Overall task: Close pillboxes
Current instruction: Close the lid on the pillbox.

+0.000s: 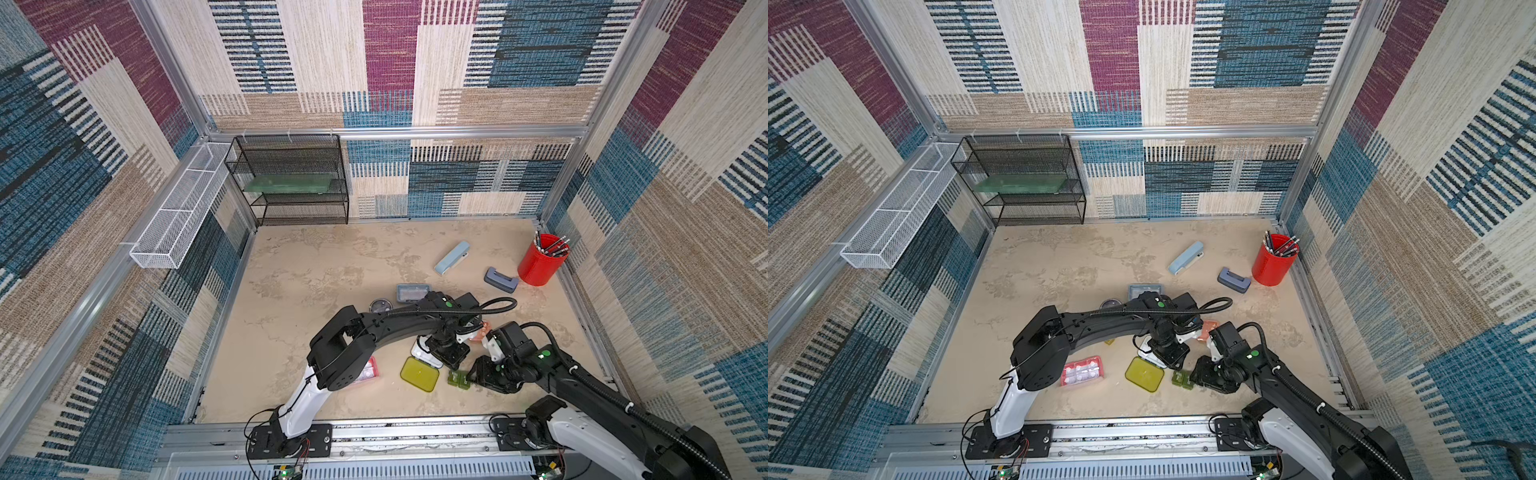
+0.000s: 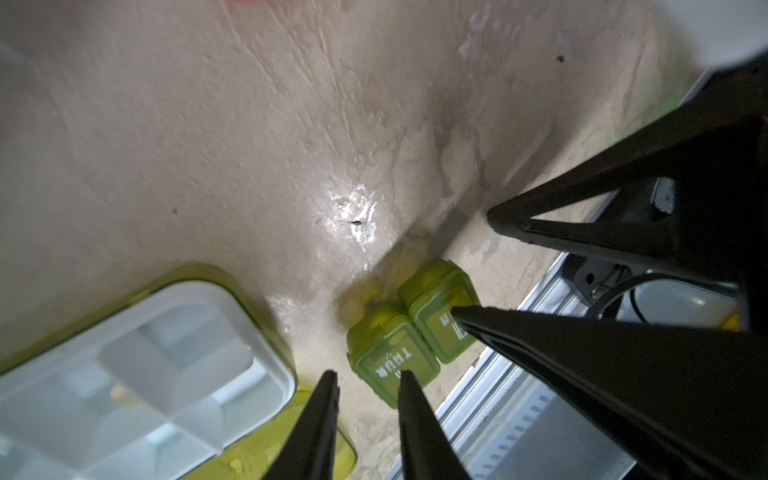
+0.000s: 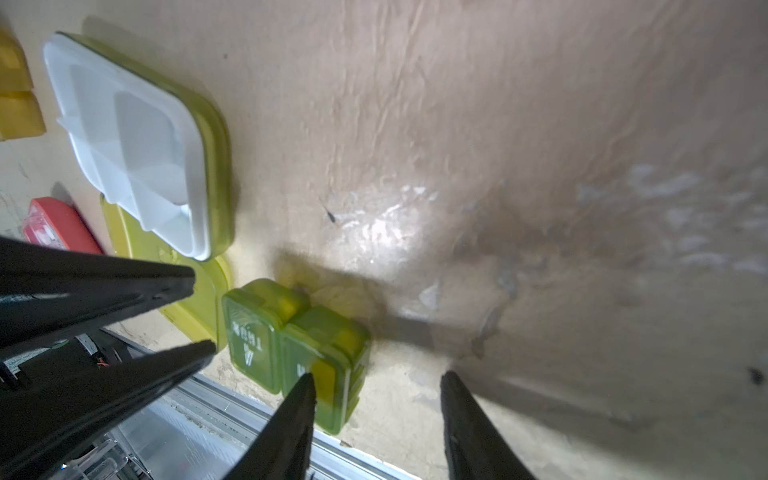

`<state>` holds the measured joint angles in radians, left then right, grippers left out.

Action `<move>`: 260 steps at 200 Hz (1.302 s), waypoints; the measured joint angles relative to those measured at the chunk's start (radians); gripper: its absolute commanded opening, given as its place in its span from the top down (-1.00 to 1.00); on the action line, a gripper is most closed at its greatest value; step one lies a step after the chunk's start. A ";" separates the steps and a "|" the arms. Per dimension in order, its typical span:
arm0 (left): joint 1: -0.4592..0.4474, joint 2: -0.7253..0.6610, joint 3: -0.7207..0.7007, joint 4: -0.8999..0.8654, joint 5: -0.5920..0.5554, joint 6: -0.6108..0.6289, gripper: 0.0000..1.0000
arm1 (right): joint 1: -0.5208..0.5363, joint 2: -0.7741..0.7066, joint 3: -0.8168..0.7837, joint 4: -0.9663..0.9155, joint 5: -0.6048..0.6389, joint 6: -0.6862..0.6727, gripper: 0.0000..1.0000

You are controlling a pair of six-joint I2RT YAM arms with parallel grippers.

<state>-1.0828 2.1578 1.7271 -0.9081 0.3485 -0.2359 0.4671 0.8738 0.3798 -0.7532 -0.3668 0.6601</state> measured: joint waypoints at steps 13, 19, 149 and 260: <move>0.000 0.000 -0.007 0.002 0.002 0.000 0.43 | -0.002 0.000 -0.003 0.003 -0.001 -0.001 0.00; 0.000 0.000 -0.011 0.004 0.003 -0.001 0.43 | -0.002 0.001 -0.005 0.006 -0.004 -0.004 0.00; -0.008 -0.033 -0.038 0.032 0.019 -0.027 0.33 | -0.003 -0.042 0.033 -0.013 0.004 -0.022 -0.13; 0.100 -0.299 -0.204 0.059 -0.010 -0.060 0.05 | 0.065 0.056 0.232 -0.008 -0.018 -0.044 -0.53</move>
<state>-0.9833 1.8587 1.5230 -0.8494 0.3389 -0.2958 0.5320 0.9298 0.6117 -0.7609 -0.3851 0.6159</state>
